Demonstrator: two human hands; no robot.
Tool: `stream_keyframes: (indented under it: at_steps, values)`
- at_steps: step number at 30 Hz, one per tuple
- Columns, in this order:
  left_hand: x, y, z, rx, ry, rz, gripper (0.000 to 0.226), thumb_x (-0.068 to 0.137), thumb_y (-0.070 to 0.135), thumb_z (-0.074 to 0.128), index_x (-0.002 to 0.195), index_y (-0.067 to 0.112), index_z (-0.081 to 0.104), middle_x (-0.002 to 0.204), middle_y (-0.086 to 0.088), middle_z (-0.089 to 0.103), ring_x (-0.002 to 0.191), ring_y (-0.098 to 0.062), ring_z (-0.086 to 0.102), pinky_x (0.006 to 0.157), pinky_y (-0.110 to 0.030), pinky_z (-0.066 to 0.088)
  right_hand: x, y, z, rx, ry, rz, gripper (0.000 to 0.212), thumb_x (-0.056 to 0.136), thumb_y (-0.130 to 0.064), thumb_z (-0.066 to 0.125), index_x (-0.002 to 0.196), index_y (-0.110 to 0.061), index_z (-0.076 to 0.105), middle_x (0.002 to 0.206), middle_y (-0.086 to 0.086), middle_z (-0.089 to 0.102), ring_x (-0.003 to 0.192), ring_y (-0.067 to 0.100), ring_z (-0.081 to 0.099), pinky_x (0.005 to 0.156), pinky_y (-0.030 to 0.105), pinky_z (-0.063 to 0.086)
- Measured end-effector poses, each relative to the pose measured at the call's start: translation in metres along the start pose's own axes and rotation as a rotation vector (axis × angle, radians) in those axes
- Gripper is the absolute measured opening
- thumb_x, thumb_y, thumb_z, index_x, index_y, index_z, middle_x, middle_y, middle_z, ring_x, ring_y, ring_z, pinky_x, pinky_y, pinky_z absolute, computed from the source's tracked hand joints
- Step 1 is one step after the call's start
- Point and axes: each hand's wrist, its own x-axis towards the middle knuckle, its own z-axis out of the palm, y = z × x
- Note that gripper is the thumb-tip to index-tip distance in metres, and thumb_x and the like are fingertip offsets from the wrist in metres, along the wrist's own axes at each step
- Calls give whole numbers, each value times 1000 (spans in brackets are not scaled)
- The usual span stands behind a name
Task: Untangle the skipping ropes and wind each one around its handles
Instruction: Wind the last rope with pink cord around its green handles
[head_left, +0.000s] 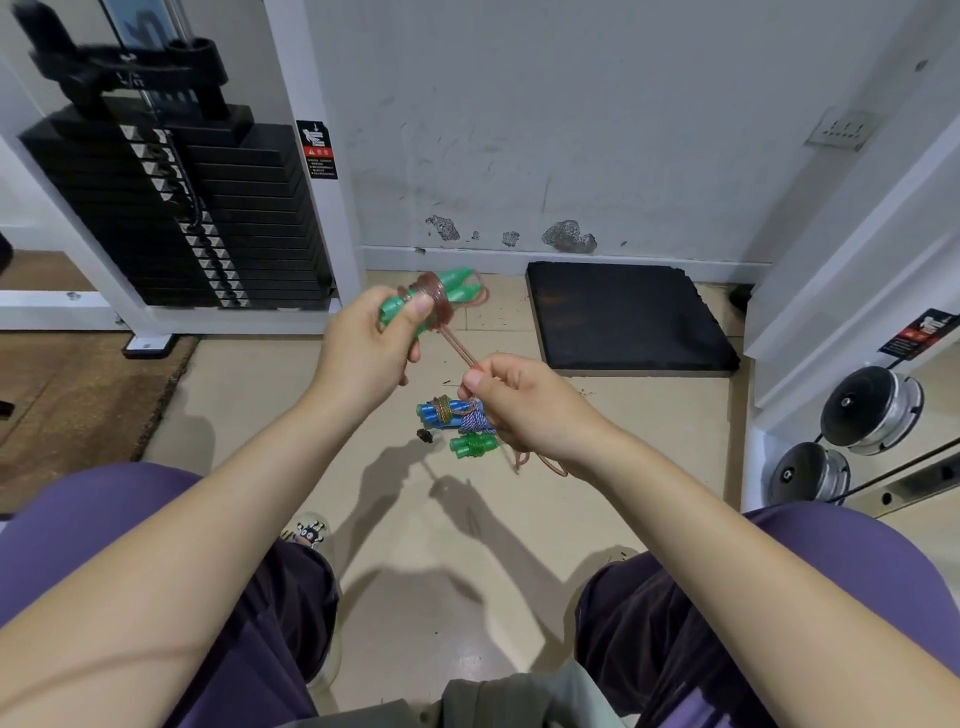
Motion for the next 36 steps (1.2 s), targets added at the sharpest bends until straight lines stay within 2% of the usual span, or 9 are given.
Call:
stream_keyframes:
  at_steps: [4,7,14,19,23,27,29,33,36]
  values:
    - [-1,-7,5,305,-93,54,30,93,38,63,82,11,60,60,-6,63,49,-20,51,60,-40,51,0,-2,-4,-279,26,-80,19,99,-24,55,87,-12,64,53,-13,54,48,-3,47,50,14,33]
    - [-2,-7,5,341,-203,19,28,91,39,65,84,12,62,65,-11,64,51,-23,49,62,-43,51,-2,0,-12,-391,39,-137,22,97,-28,58,85,-12,68,73,3,64,63,13,53,61,30,41]
    - [-15,5,7,247,-689,-66,21,97,30,58,91,11,61,61,-3,54,51,-18,48,53,-40,56,-2,-3,-33,-447,209,-290,17,86,-25,73,72,-18,69,74,-7,59,73,10,54,67,26,42]
    - [-18,10,5,270,-820,3,18,98,30,57,82,22,59,63,-1,55,56,-19,53,55,-40,57,1,1,-36,-464,229,-259,34,77,-35,81,65,-11,60,68,-4,57,63,10,49,60,28,39]
    - [-23,13,3,237,-830,23,17,97,29,59,85,17,59,65,-1,56,55,-16,52,55,-36,56,5,3,-40,-389,186,-194,36,75,-36,82,66,-12,58,56,-8,50,52,4,42,54,23,36]
    - [-25,15,-1,202,-826,39,15,97,28,59,89,15,59,70,-4,59,53,-10,52,54,-32,52,6,3,-43,-236,25,-131,20,85,-34,74,93,-18,66,77,3,63,67,7,56,67,27,48]
    - [-26,14,-2,186,-814,40,17,97,31,60,93,14,59,75,-8,62,54,-12,52,54,-32,50,3,3,-41,-228,-69,-81,26,92,-40,64,94,-15,71,83,5,68,73,9,59,72,30,48]
    - [-27,15,-4,184,-844,-34,25,93,38,60,96,13,59,86,-13,68,59,-16,58,58,-33,50,1,1,-38,-230,-99,-51,38,93,-43,61,85,-8,73,64,-6,58,56,4,45,56,19,35]
    - [-28,19,-4,182,-842,-99,29,93,34,65,98,7,60,80,-8,71,59,-19,61,57,-33,49,-1,1,-36,-183,-119,-52,38,92,-40,63,86,-5,73,63,-6,60,54,3,46,52,15,35]
